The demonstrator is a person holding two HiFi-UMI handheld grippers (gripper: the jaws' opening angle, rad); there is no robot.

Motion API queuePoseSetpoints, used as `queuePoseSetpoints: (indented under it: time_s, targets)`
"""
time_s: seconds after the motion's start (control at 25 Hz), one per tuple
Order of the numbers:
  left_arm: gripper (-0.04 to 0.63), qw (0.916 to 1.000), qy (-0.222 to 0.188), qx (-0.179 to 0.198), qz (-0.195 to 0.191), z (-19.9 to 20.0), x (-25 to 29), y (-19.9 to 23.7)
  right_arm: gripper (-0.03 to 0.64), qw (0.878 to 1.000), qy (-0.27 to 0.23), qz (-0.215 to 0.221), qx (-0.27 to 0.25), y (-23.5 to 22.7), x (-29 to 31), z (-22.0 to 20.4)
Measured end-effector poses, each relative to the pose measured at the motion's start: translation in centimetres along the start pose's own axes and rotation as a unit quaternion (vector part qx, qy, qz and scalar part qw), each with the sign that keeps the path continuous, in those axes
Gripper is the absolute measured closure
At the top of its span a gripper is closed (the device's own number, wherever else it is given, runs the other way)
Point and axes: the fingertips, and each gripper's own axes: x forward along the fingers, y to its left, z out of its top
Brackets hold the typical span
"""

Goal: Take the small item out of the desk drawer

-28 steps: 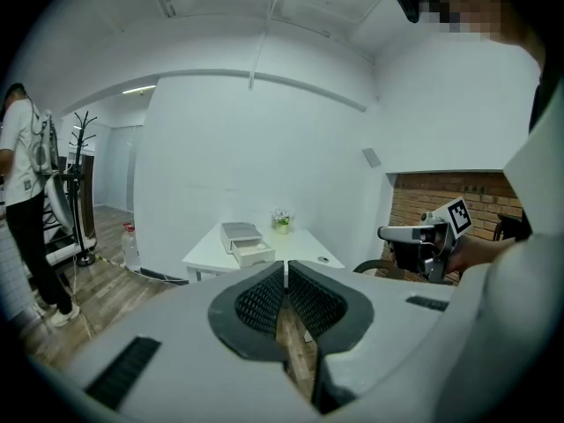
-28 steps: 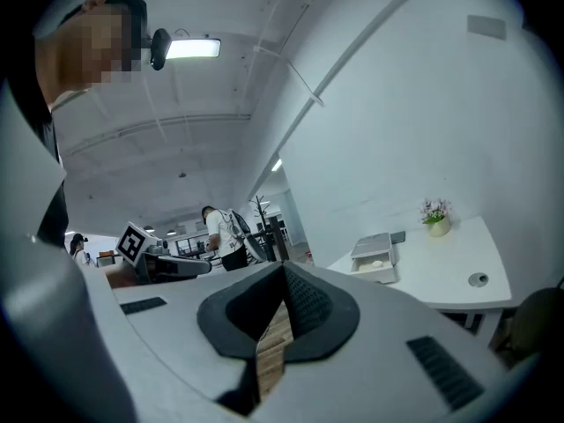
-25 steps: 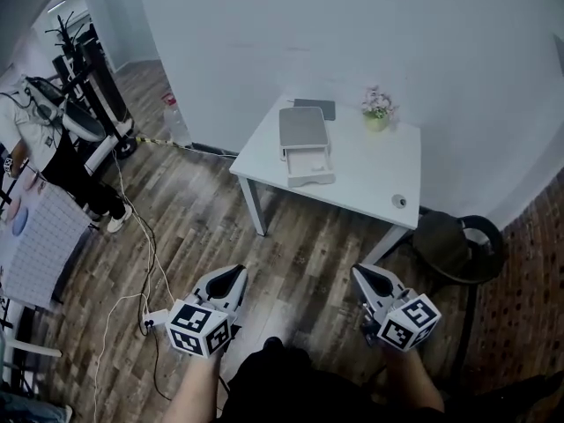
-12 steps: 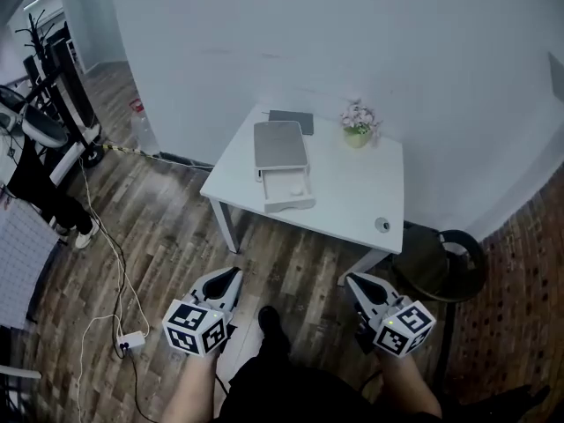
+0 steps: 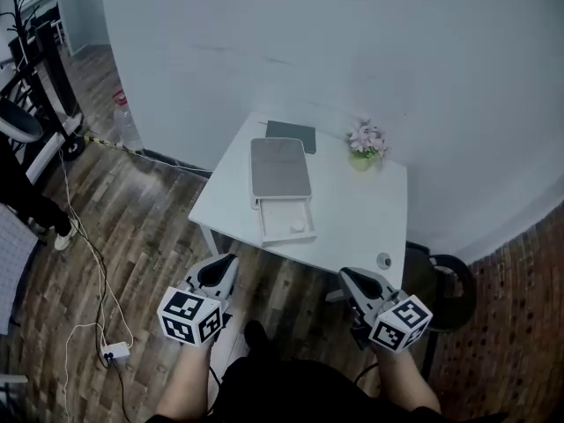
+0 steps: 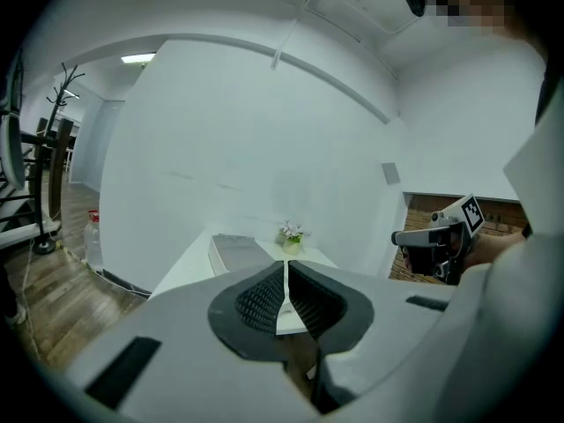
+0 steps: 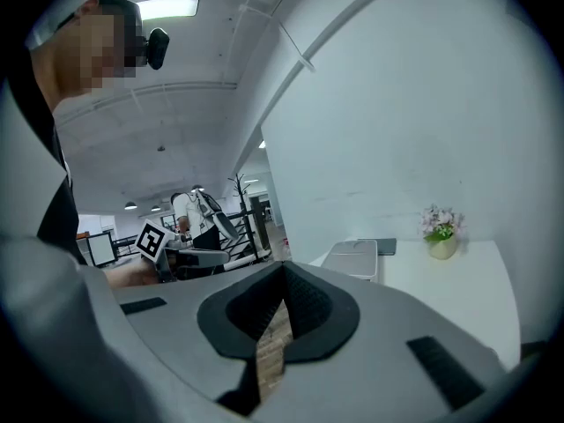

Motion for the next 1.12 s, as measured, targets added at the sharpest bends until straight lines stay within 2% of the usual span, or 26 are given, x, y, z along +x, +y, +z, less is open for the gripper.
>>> queuePoseSetpoints:
  time_s: [0.28, 0.64, 0.92, 1.12]
  targets:
    - [0.572, 1.0000, 0.005, -0.003, 0.001, 1.6, 2.9, 4.0, 0.615, 0.999, 0.030, 0.036, -0.001, -0.6, 7.3, 1.7]
    - [0.572, 0.9995, 0.007, -0.014, 0.029, 1.4, 5.1, 5.4, 0.615, 0.995, 0.052, 0.083, -0.005, -2.7, 12.3, 2.6]
    - [0.572, 0.9970, 0.001, -0.012, 0.077, 2.5, 9.8, 4.6, 0.615, 0.991, 0.049, 0.124, -0.015, -8.9, 12.8, 3.8]
    - [0.572, 0.9893, -0.015, -0.034, 0.141, 4.4, 15.5, 4.8, 0.615, 0.984, 0.038, 0.174, -0.029, -15.8, 13.8, 6.4]
